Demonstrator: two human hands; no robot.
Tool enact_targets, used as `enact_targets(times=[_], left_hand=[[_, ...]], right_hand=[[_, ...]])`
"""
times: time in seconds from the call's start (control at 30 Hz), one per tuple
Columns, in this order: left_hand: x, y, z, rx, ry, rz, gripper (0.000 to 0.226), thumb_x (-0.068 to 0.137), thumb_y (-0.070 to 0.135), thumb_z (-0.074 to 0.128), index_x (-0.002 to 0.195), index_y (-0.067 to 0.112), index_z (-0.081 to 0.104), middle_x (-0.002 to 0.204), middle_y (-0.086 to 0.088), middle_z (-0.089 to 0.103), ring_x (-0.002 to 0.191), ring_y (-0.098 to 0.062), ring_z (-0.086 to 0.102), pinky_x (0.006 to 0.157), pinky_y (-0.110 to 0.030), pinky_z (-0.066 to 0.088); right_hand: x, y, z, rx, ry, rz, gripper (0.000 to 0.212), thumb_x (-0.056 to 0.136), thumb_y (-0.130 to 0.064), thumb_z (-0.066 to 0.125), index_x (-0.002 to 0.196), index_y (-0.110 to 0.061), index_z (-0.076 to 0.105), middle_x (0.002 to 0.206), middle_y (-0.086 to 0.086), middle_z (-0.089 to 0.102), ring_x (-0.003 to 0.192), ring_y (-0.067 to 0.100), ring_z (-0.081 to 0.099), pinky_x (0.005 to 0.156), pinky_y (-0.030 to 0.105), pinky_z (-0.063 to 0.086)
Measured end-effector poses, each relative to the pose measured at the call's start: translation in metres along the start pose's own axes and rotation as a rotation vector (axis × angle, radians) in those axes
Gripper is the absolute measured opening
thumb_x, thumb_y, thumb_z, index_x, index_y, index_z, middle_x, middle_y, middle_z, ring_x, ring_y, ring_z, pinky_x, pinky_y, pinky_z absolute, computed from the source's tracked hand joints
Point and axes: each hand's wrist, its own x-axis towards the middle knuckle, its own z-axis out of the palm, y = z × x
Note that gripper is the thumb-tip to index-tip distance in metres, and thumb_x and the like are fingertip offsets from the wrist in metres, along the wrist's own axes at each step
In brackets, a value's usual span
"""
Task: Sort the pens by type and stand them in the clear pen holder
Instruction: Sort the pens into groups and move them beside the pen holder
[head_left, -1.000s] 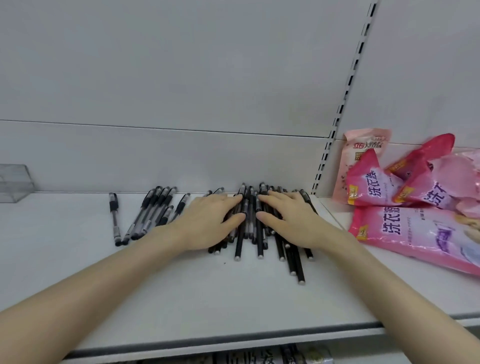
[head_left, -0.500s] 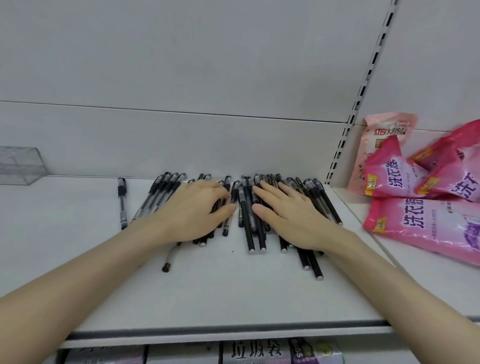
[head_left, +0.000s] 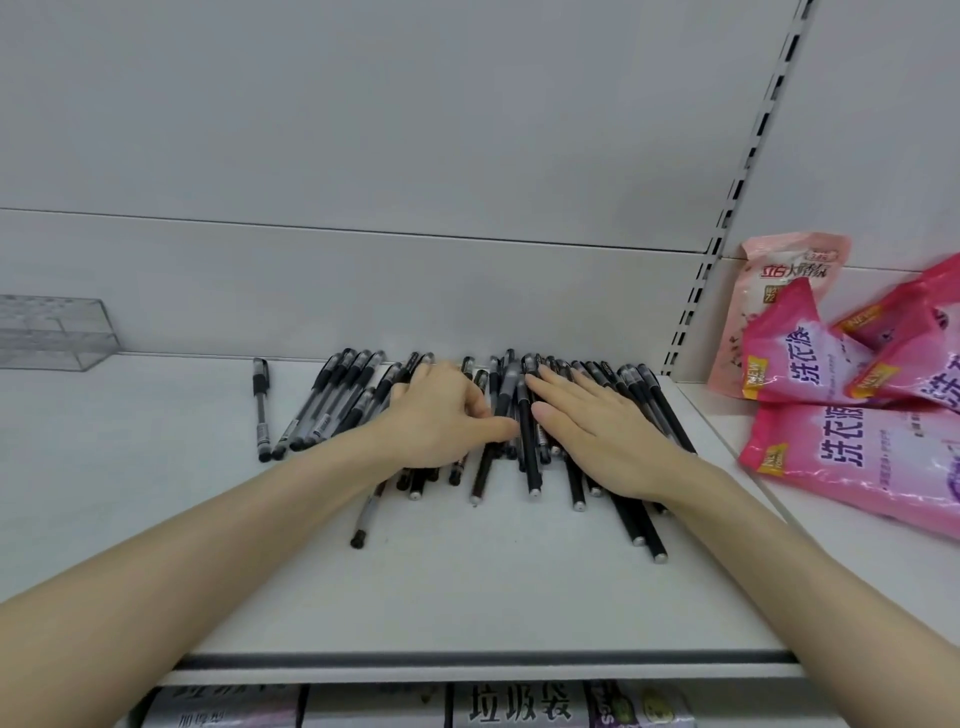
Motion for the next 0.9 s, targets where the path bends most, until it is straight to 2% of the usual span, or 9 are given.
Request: enact_targets(times=[0.1, 0.2, 0.27, 0.33, 0.47, 0.57, 0.67, 0.8, 0.9], left_hand=[[-0.003, 0.001, -0.007, -0.113, 0.043, -0.006, 0.039, 0.079, 0.039, 0.071, 0.049, 0.019, 0.058, 0.056, 0.003, 0.054, 0.059, -0.013, 0.047, 0.074, -0.036, 0.043], [-0.010, 0.003, -0.021, -0.359, 0.120, 0.012, 0.028, 0.082, 0.036, 0.070, 0.062, 0.018, 0.061, 0.059, 0.010, 0.057, 0.054, 0.001, 0.051, 0.056, -0.012, 0.038], [-0.014, 0.005, -0.028, -0.459, 0.113, 0.060, 0.024, 0.083, 0.034, 0.070, 0.064, 0.020, 0.061, 0.049, 0.018, 0.051, 0.046, 0.006, 0.046, 0.048, -0.006, 0.033], [-0.018, 0.009, -0.027, -0.484, 0.095, 0.099, 0.020, 0.082, 0.030, 0.071, 0.067, 0.019, 0.064, 0.049, 0.017, 0.051, 0.044, 0.005, 0.044, 0.048, -0.007, 0.032], [-0.016, 0.007, -0.026, -0.418, 0.133, 0.126, 0.021, 0.079, 0.036, 0.073, 0.075, 0.015, 0.071, 0.068, 0.007, 0.061, 0.055, 0.006, 0.049, 0.056, -0.006, 0.036], [-0.010, -0.002, -0.020, -0.370, 0.120, 0.125, 0.021, 0.076, 0.035, 0.076, 0.080, 0.015, 0.070, 0.071, 0.011, 0.063, 0.063, 0.002, 0.053, 0.062, -0.013, 0.042], [-0.004, 0.002, -0.003, -0.199, 0.073, 0.136, 0.030, 0.072, 0.046, 0.076, 0.079, 0.018, 0.064, 0.076, 0.008, 0.062, 0.068, -0.006, 0.053, 0.061, -0.020, 0.042], [-0.003, 0.018, 0.012, 0.044, 0.089, 0.151, 0.049, 0.068, 0.055, 0.073, 0.072, 0.009, 0.061, 0.069, 0.000, 0.062, 0.068, -0.016, 0.056, 0.060, -0.027, 0.036], [-0.002, 0.019, 0.010, 0.101, 0.048, 0.080, 0.048, 0.071, 0.054, 0.071, 0.068, 0.007, 0.060, 0.058, 0.002, 0.056, 0.059, -0.014, 0.051, 0.058, -0.029, 0.032]], right_hand=[[-0.002, -0.004, -0.002, 0.092, 0.120, -0.009, 0.046, 0.102, -0.042, 0.026, 0.146, -0.032, 0.032, 0.157, -0.011, 0.021, 0.146, 0.012, 0.011, 0.119, 0.040, 0.004], [-0.007, -0.015, -0.012, 0.436, 0.298, -0.104, 0.031, 0.098, -0.040, 0.044, 0.121, -0.029, 0.061, 0.126, -0.010, 0.061, 0.118, 0.002, 0.050, 0.105, 0.026, 0.034], [-0.007, -0.027, -0.020, 0.689, 0.260, -0.144, 0.020, 0.094, -0.040, 0.051, 0.106, -0.033, 0.065, 0.106, -0.018, 0.068, 0.102, -0.007, 0.058, 0.090, 0.012, 0.042], [-0.002, -0.037, -0.024, 0.852, 0.229, -0.167, 0.014, 0.093, -0.033, 0.056, 0.097, -0.029, 0.069, 0.097, -0.014, 0.072, 0.096, -0.004, 0.064, 0.085, 0.011, 0.047], [0.006, -0.041, -0.026, 0.986, 0.362, -0.098, 0.015, 0.092, -0.024, 0.059, 0.092, -0.014, 0.070, 0.088, -0.004, 0.074, 0.088, 0.007, 0.068, 0.083, 0.017, 0.050], [0.004, -0.033, -0.034, 1.218, 0.418, 0.025, 0.017, 0.097, -0.014, 0.048, 0.084, -0.007, 0.056, 0.065, 0.005, 0.068, 0.064, 0.018, 0.068, 0.063, 0.026, 0.056], [-0.002, -0.024, -0.038, 1.249, 0.409, 0.129, 0.014, 0.099, -0.013, 0.043, 0.088, -0.007, 0.050, 0.051, 0.005, 0.058, 0.046, 0.019, 0.059, 0.047, 0.030, 0.053], [-0.004, -0.018, -0.027, 1.286, 0.360, 0.205, 0.017, 0.101, -0.019, 0.042, 0.091, -0.008, 0.051, 0.051, 0.003, 0.052, 0.042, 0.016, 0.050, 0.041, 0.028, 0.047], [-0.002, -0.017, -0.022, 1.295, 0.321, 0.221, 0.019, 0.101, -0.021, 0.041, 0.093, -0.008, 0.051, 0.051, 0.002, 0.051, 0.042, 0.016, 0.048, 0.042, 0.028, 0.047]])
